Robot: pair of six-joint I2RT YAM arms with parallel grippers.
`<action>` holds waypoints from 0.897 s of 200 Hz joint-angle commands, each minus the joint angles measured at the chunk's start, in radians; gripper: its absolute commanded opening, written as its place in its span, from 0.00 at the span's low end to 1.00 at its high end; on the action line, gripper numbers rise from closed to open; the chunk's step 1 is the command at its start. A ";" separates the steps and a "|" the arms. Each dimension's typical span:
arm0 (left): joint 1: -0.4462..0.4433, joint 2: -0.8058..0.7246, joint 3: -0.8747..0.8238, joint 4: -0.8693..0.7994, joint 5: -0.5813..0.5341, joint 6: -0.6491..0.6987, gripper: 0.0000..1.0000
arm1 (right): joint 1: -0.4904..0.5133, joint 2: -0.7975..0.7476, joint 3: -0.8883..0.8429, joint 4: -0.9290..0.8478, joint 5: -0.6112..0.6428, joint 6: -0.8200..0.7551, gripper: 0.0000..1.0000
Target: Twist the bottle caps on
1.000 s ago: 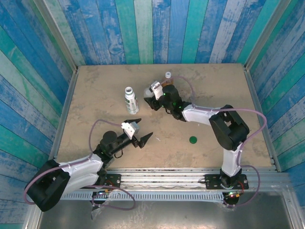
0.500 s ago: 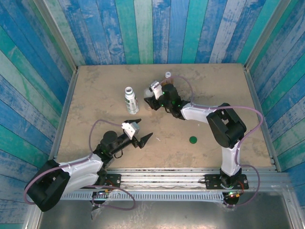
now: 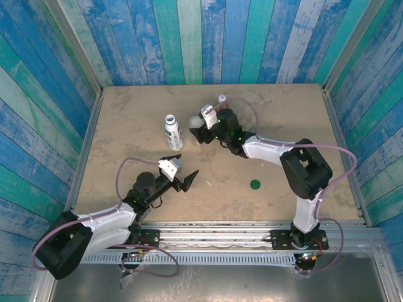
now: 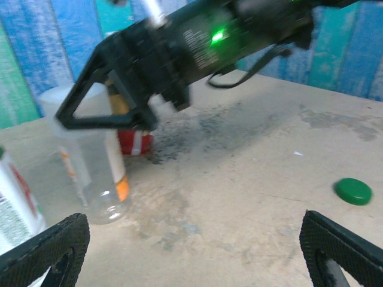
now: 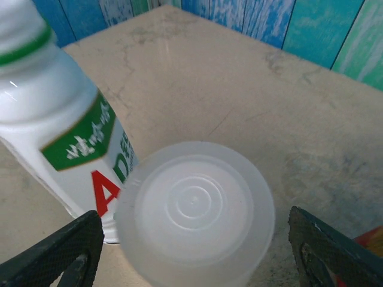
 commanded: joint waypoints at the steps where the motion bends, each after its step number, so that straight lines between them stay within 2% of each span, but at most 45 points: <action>1: 0.022 0.001 0.048 -0.005 -0.107 -0.013 0.94 | -0.004 -0.089 -0.037 0.007 0.012 -0.016 0.83; 69: 0.209 0.194 0.211 0.019 -0.152 -0.053 0.94 | -0.004 -0.239 -0.136 -0.034 -0.010 -0.055 0.85; 108: 0.255 0.334 0.325 0.020 -0.195 -0.048 0.94 | -0.008 -0.272 -0.165 -0.049 -0.005 -0.080 0.86; 146: 0.303 0.449 0.458 -0.089 -0.152 -0.099 0.94 | -0.021 -0.280 -0.189 -0.032 -0.015 -0.073 0.85; 179: 0.309 0.502 0.503 -0.131 -0.111 -0.111 0.94 | -0.033 -0.281 -0.208 -0.013 -0.026 -0.058 0.85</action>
